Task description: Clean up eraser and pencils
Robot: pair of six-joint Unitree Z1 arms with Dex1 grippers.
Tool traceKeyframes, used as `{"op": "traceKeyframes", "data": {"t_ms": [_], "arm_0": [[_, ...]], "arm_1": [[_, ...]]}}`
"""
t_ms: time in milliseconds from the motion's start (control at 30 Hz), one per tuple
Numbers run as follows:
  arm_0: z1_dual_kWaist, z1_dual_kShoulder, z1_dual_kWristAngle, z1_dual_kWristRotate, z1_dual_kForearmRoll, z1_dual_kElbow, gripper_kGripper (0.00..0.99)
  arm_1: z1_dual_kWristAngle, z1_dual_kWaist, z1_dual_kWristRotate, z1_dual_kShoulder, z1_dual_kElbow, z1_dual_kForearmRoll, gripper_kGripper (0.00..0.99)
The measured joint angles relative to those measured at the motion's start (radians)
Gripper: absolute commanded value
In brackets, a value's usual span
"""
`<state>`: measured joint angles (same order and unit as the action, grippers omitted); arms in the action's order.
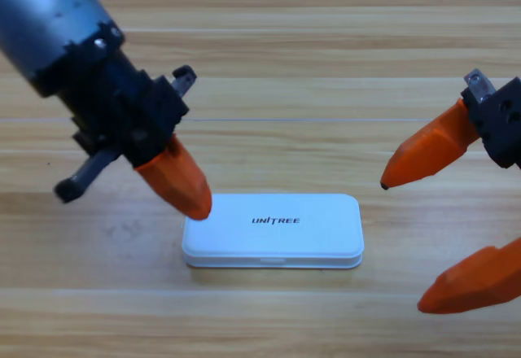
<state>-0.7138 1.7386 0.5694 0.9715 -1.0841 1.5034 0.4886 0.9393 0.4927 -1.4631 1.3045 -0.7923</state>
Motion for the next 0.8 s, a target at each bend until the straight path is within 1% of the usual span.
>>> {"op": "traceKeyframes", "data": {"t_ms": [200, 300, 333, 367, 400, 433, 467, 600, 800], "arm_0": [[-0.084, -0.065, 0.000, -0.054, -0.010, -0.001, 0.000], [-0.119, -0.096, 0.001, -0.065, -0.020, -0.001, 0.000], [-0.128, -0.103, 0.001, -0.065, -0.023, -0.001, 0.061], [-0.135, -0.108, 0.003, -0.065, -0.025, -0.001, 0.385], [-0.140, -0.113, 0.009, -0.065, -0.025, -0.003, 0.736], [-0.145, -0.114, 0.019, -0.066, -0.025, -0.005, 0.953], [-0.149, -0.114, 0.023, -0.069, -0.025, -0.006, 0.989], [-0.153, -0.114, 0.022, -0.100, -0.026, -0.027, 0.990], [-0.153, -0.114, 0.005, -0.103, -0.026, -0.031, 0.990]], "arm_1": [[0.000, 0.000, 0.000, -0.001, 0.000, 0.000, 0.973], [0.000, 0.000, 0.000, -0.001, 0.000, 0.000, 0.973], [0.000, 0.000, 0.000, -0.001, 0.000, 0.000, 0.973], [0.000, 0.000, 0.000, -0.001, 0.000, 0.000, 0.973], [0.000, 0.000, 0.000, -0.001, 0.000, 0.000, 0.973], [0.000, 0.000, 0.000, -0.001, 0.000, 0.000, 0.973], [0.000, 0.000, 0.000, -0.001, 0.000, 0.000, 0.973], [0.000, 0.000, 0.000, -0.001, 0.000, 0.000, 0.973], [0.000, 0.000, 0.000, -0.001, 0.000, 0.000, 0.973]]}}
